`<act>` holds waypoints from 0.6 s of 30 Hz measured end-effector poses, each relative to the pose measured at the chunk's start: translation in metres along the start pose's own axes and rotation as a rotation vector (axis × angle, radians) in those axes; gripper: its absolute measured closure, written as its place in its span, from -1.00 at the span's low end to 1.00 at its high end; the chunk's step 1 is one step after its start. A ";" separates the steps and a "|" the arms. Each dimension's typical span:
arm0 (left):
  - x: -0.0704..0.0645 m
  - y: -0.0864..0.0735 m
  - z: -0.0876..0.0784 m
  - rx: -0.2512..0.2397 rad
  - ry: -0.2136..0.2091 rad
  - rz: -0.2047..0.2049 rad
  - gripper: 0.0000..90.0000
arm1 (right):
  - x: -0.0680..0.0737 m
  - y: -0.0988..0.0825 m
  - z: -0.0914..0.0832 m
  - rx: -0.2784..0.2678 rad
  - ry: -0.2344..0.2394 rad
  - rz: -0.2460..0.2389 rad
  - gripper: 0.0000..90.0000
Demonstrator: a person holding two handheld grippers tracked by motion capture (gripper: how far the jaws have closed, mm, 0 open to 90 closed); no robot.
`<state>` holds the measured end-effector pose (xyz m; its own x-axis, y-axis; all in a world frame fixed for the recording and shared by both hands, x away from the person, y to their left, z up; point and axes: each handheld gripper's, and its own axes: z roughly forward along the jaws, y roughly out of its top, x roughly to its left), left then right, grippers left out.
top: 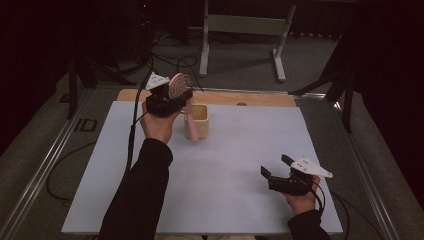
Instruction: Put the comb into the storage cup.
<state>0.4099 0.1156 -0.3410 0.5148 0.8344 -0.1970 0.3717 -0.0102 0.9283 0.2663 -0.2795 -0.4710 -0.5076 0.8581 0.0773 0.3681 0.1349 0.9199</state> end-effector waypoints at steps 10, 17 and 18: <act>-0.001 0.014 0.007 -0.016 0.022 0.002 0.37 | -0.002 0.000 0.000 -0.002 -0.002 0.004 -0.81; 0.003 0.020 0.009 -0.042 0.039 -0.021 0.37 | -0.003 0.000 0.000 -0.003 -0.003 0.012 -0.81; 0.005 0.020 0.009 -0.045 0.045 -0.028 0.37 | -0.003 0.000 0.000 -0.002 -0.004 0.013 -0.81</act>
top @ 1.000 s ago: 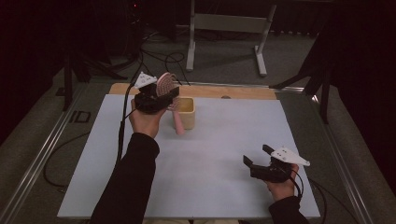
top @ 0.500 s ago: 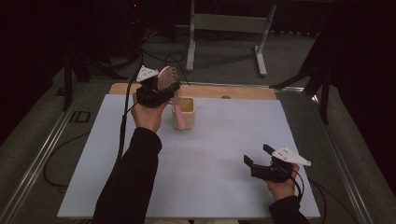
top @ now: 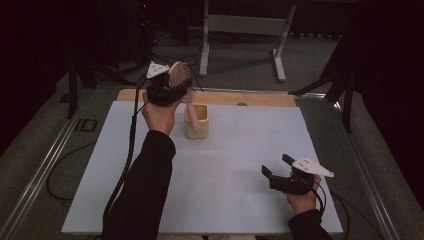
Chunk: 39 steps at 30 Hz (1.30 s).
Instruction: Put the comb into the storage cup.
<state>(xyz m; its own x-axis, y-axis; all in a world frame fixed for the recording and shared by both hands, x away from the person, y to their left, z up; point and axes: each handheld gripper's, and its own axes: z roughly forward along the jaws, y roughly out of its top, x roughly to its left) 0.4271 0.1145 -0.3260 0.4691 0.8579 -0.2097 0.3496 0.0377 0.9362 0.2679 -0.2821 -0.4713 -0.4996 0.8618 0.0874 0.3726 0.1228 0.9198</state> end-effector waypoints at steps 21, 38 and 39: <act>0.007 0.001 0.010 -0.039 0.048 -0.043 0.37 | 0.000 0.001 0.002 0.001 0.009 0.002 -0.81; -0.006 -0.004 0.034 -0.068 0.102 -0.028 0.37 | 0.001 0.001 0.002 0.004 0.009 -0.003 -0.81; -0.006 -0.005 0.035 -0.068 0.106 -0.026 0.37 | 0.001 0.001 0.002 0.003 0.008 -0.003 -0.81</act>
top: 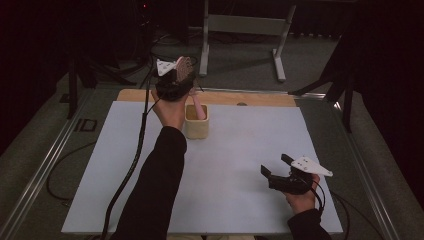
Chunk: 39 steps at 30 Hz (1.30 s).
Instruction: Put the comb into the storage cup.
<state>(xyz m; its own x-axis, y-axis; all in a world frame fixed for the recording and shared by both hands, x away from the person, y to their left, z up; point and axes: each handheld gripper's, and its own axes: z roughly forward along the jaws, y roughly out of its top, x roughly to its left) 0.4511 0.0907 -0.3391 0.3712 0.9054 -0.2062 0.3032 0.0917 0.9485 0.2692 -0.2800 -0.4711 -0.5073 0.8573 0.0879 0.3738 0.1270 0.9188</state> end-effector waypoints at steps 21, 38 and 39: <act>0.000 -0.022 0.014 0.148 -0.006 -0.010 0.34 | 0.004 -0.001 0.003 0.008 0.011 -0.010 -0.81; 0.003 -0.051 0.025 0.249 -0.052 -0.039 0.34 | 0.005 -0.002 0.005 0.016 0.014 -0.014 -0.81; 0.002 -0.052 0.026 0.255 -0.048 -0.034 0.34 | 0.005 -0.002 0.005 0.016 0.015 -0.012 -0.81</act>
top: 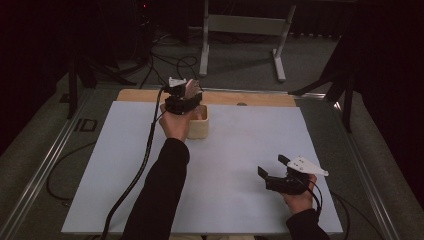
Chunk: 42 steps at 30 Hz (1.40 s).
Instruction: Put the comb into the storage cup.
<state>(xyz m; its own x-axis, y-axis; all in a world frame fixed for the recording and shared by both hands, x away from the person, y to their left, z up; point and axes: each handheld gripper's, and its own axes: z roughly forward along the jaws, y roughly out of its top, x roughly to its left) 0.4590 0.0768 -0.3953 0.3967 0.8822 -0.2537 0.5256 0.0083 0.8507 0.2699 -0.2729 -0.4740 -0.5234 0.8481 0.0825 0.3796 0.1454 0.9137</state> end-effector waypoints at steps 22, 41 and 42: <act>0.018 0.001 -0.022 -0.076 0.120 -0.023 -0.67 | 0.002 0.000 0.002 0.004 0.005 -0.003 -0.81; 0.028 0.008 -0.058 -0.078 0.141 0.080 -0.93 | 0.005 -0.001 0.004 0.013 0.012 -0.012 -0.81; 0.028 0.008 -0.060 -0.074 0.137 0.095 -0.93 | 0.005 -0.001 0.004 0.013 0.011 -0.012 -0.81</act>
<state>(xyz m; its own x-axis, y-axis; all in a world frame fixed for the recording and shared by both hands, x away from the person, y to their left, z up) 0.4291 0.1300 -0.3679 0.3331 0.9365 -0.1095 0.4320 -0.0483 0.9006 0.2704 -0.2666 -0.4759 -0.5367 0.8404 0.0759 0.3829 0.1624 0.9094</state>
